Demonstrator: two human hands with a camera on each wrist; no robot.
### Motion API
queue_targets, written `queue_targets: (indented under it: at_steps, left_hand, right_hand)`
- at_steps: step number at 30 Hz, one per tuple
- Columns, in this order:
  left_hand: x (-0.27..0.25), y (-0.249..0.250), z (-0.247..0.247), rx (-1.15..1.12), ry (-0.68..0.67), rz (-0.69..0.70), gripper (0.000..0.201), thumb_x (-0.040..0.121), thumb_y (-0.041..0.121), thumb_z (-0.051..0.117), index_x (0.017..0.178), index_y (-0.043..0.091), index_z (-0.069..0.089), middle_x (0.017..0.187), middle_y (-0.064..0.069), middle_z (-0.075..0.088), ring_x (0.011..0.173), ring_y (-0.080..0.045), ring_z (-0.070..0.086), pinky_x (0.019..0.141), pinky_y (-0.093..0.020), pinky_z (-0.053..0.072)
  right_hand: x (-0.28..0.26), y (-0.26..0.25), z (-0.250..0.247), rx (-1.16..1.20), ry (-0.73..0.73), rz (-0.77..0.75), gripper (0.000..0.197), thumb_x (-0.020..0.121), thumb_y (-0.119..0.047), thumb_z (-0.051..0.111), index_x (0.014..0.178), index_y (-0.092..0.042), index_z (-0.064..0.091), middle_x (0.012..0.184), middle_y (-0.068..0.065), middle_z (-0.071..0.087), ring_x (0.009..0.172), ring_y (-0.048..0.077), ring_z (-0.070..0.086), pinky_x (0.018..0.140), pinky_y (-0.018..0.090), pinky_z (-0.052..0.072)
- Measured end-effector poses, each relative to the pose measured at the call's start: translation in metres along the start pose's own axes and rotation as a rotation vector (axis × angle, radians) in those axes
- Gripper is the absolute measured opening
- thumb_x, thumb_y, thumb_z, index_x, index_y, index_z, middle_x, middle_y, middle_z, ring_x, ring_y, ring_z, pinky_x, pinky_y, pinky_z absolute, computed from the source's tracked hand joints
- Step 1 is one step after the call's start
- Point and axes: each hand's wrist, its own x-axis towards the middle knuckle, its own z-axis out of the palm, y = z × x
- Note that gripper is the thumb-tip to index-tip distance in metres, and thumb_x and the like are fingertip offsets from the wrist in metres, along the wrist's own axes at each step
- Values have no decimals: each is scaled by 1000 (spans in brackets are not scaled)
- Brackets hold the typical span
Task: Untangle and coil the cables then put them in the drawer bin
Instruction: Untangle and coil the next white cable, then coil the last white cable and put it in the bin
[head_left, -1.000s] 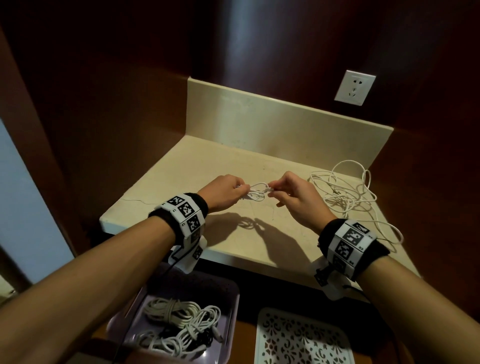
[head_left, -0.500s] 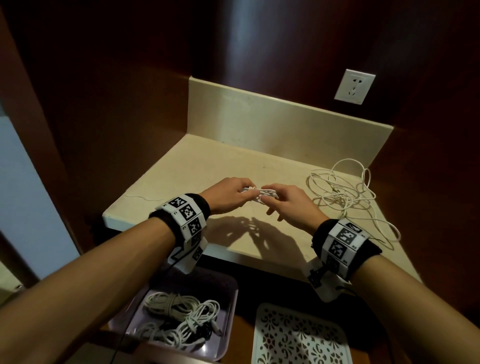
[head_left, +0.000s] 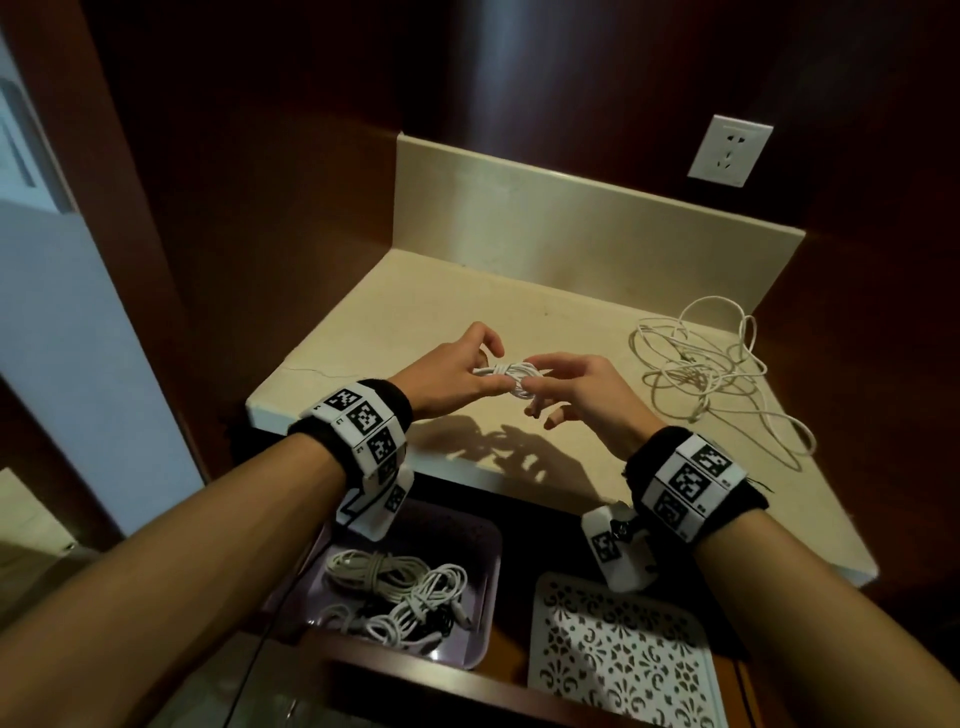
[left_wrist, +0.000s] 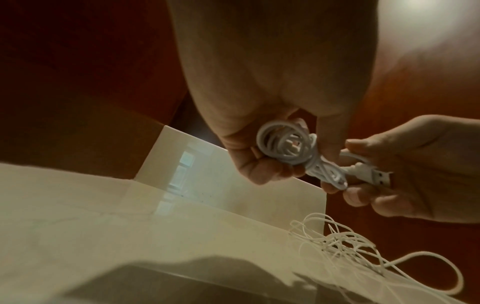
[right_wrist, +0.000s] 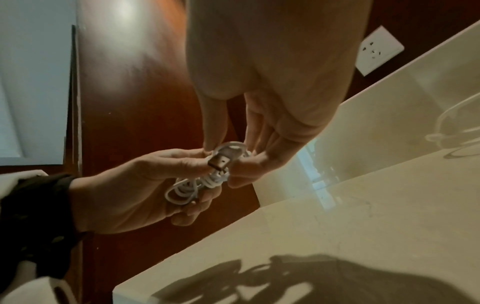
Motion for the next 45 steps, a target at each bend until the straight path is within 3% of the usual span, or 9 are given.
queue_targets:
  at_steps: [9, 13, 17, 20, 24, 31, 35, 42, 45]
  left_hand:
    - [-50, -22, -20, -119, 2, -22, 20, 88, 21, 68, 106, 19, 58, 90, -7, 68, 69, -14, 55, 50, -11, 39]
    - [-74, -37, -25, -166, -27, -42, 16, 84, 19, 73, 98, 22, 66, 92, -6, 70, 76, -16, 61, 70, -25, 50]
    - [-99, -52, -21, -174, -59, -56, 12, 84, 15, 73, 90, 23, 66, 83, -5, 69, 67, -13, 59, 66, -26, 48]
    - [-114, -59, -17, -176, -76, -66, 12, 84, 11, 72, 94, 16, 67, 82, -6, 68, 69, -14, 59, 68, -28, 47]
    - [-127, -64, -15, -166, -105, -47, 13, 85, 12, 71, 98, 11, 70, 93, -6, 71, 86, -15, 63, 80, -27, 47]
    - [-131, -67, -14, -79, -88, -61, 12, 83, 23, 73, 95, 24, 70, 86, 4, 68, 84, -13, 63, 86, -34, 50]
    - [-129, -69, -21, 35, -21, -114, 26, 82, 34, 74, 107, 31, 68, 98, 4, 67, 92, -15, 63, 89, -36, 51]
    - [-130, -73, -32, 201, 121, -198, 34, 83, 48, 67, 114, 37, 63, 116, 3, 63, 105, -19, 59, 94, -38, 48]
    - [-128, -75, -34, 201, 143, -231, 33, 82, 51, 67, 111, 36, 64, 116, 2, 64, 106, -20, 60, 94, -39, 48]
  right_hand:
    - [-22, 10, 54, -66, 128, -15, 30, 83, -3, 72, 112, -2, 66, 70, 8, 68, 59, 20, 60, 57, 24, 48]
    - [-39, 25, 77, -123, 189, 28, 20, 83, -12, 73, 102, -11, 72, 76, 8, 73, 59, 14, 62, 63, 31, 47]
    - [-61, 32, 104, -237, 243, 14, 17, 84, -15, 71, 100, -8, 74, 83, 7, 75, 68, 13, 66, 64, 27, 51]
    - [-75, 35, 119, -322, 258, -5, 12, 85, -18, 71, 92, -10, 76, 83, 5, 75, 79, 16, 69, 74, 31, 51]
    - [-85, 41, 131, -366, 276, 40, 11, 85, -21, 69, 85, -13, 76, 75, 3, 73, 65, 10, 62, 64, 26, 46]
    - [-86, 41, 133, -329, 272, 124, 11, 83, -19, 73, 72, -19, 71, 71, -3, 72, 65, 6, 62, 64, 24, 45]
    - [-67, 39, 130, -418, 211, 173, 14, 80, -23, 73, 68, -16, 70, 67, 4, 71, 67, 19, 67, 69, 36, 54]
    - [-38, 32, 134, -730, -56, 260, 12, 81, -21, 73, 71, -16, 72, 71, 2, 69, 63, 9, 60, 55, 21, 43]
    - [-24, 36, 143, -818, -178, 258, 12, 80, -21, 73, 81, -9, 76, 77, 6, 72, 65, 11, 61, 55, 21, 43]
